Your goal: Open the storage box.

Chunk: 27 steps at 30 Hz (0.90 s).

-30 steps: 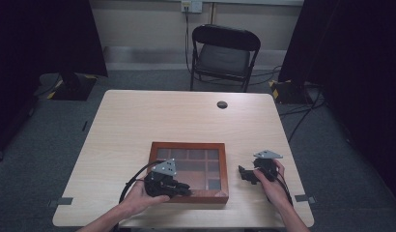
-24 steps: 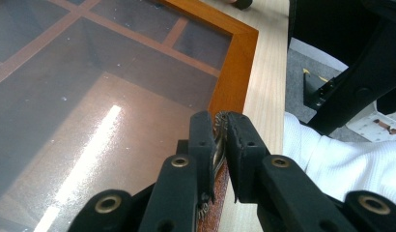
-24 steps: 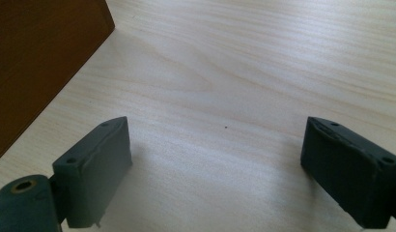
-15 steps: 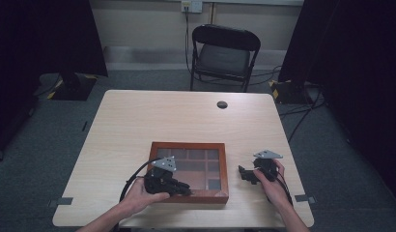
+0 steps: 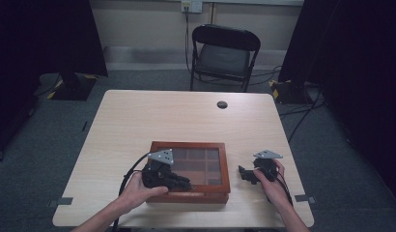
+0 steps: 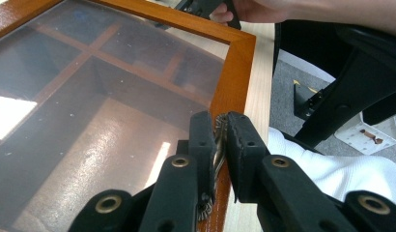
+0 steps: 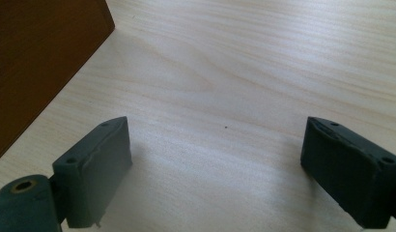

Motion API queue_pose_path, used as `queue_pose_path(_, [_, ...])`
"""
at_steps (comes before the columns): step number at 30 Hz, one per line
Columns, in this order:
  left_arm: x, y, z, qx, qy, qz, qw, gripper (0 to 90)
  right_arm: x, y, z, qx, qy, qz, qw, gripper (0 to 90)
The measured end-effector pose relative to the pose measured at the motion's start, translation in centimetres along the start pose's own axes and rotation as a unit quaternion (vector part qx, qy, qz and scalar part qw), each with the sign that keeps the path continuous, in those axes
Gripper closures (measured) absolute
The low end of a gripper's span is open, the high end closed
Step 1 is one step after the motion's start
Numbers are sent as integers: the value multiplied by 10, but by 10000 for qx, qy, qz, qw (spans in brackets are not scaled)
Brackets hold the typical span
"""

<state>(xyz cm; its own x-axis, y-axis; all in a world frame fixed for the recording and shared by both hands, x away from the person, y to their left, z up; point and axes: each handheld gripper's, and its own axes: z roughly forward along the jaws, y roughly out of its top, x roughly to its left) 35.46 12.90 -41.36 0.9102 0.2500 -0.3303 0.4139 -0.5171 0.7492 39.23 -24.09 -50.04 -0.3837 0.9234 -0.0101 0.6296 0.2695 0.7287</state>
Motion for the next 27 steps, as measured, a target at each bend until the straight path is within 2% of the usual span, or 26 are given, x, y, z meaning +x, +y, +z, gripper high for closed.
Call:
queue_pose_path(18, [0,5,-3,53,20,-54,10000,814,0,0,0,1,5,-3,10000,100])
queue_pose_path(27, [-2,10,-7,-64,41,-113,9999,813,0,0,0,0,3,-4,10000,100])
